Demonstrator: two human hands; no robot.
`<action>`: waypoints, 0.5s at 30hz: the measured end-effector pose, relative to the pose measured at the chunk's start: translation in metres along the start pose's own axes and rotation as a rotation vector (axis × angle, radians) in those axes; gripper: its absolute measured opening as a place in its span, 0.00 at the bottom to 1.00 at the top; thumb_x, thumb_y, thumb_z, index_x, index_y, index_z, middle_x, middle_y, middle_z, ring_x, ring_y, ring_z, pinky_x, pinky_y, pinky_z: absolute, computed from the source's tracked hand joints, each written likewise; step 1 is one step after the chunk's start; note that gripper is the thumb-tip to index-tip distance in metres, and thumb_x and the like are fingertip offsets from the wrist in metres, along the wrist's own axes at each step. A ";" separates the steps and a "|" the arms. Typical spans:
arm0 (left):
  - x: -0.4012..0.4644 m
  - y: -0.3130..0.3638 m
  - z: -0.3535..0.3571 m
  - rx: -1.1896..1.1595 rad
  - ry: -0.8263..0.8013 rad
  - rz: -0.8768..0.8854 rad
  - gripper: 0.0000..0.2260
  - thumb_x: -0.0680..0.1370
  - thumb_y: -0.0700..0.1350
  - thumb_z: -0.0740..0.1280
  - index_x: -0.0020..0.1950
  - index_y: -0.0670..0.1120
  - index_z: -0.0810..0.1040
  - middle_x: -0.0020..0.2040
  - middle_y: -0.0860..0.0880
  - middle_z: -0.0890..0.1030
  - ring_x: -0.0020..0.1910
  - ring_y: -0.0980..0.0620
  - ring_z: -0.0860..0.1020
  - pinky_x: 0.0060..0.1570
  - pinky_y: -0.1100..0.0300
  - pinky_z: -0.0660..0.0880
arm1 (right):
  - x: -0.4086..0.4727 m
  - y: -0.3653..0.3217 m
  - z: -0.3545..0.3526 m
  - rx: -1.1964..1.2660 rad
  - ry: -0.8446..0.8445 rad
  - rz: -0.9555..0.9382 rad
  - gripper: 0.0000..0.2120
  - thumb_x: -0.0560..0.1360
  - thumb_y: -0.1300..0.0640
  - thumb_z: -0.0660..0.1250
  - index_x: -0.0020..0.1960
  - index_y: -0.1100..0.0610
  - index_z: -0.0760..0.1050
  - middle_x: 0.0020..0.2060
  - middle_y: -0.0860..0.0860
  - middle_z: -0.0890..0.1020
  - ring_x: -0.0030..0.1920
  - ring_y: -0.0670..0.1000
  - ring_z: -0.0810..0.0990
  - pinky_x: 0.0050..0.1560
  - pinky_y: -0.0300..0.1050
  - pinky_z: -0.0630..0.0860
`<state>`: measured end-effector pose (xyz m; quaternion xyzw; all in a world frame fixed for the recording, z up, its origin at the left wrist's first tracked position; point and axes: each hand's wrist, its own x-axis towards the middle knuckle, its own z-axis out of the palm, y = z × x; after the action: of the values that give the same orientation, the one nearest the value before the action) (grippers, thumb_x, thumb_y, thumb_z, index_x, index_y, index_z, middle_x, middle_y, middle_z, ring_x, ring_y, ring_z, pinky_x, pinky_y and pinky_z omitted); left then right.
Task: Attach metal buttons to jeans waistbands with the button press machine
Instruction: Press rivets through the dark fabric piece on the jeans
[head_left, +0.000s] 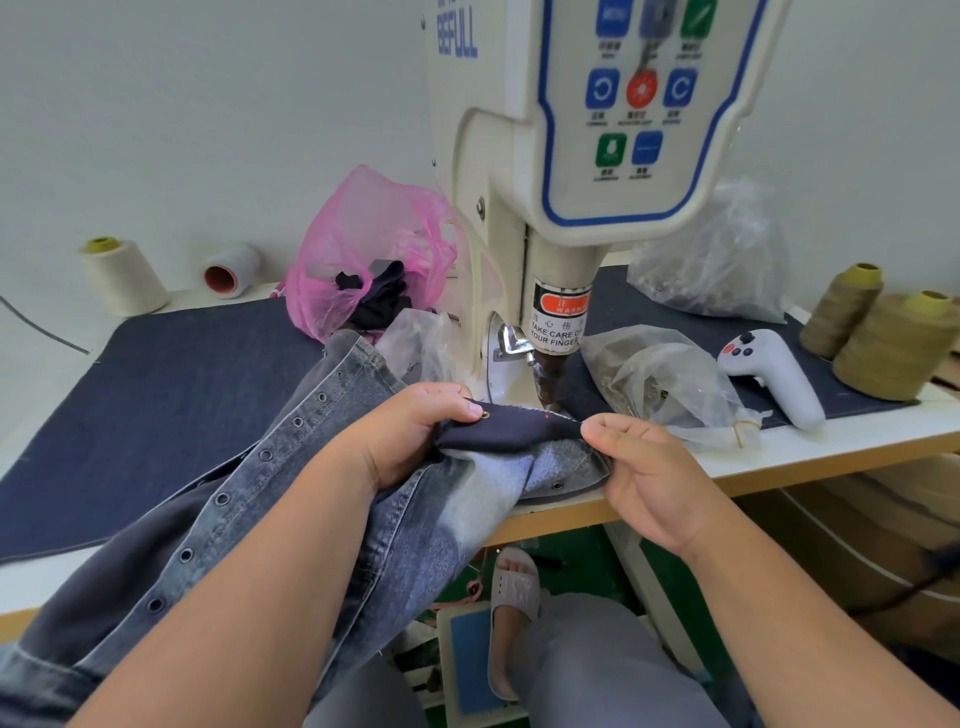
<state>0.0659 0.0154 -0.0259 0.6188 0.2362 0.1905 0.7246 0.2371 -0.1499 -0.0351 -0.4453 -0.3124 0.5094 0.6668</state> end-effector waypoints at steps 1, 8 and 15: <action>0.000 0.000 0.000 0.001 0.002 0.001 0.07 0.67 0.40 0.66 0.36 0.44 0.67 0.28 0.48 0.68 0.24 0.55 0.68 0.23 0.67 0.65 | 0.000 0.000 0.000 0.004 0.001 0.003 0.11 0.71 0.61 0.65 0.47 0.67 0.80 0.43 0.60 0.84 0.46 0.54 0.83 0.50 0.45 0.81; 0.000 -0.001 0.001 0.013 0.013 -0.002 0.07 0.68 0.40 0.66 0.35 0.45 0.67 0.29 0.48 0.67 0.24 0.56 0.67 0.23 0.66 0.65 | 0.000 0.000 0.000 0.018 0.003 0.003 0.10 0.71 0.60 0.65 0.46 0.66 0.81 0.44 0.61 0.84 0.47 0.55 0.84 0.51 0.45 0.81; 0.001 -0.002 0.000 0.025 0.030 -0.005 0.08 0.67 0.41 0.66 0.36 0.45 0.67 0.30 0.47 0.67 0.25 0.55 0.67 0.24 0.65 0.65 | 0.001 0.000 0.001 0.012 0.032 0.016 0.13 0.71 0.60 0.65 0.50 0.69 0.79 0.45 0.62 0.84 0.49 0.56 0.83 0.55 0.47 0.80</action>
<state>0.0666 0.0151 -0.0280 0.6245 0.2508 0.1948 0.7135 0.2363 -0.1488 -0.0348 -0.4519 -0.2949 0.5093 0.6704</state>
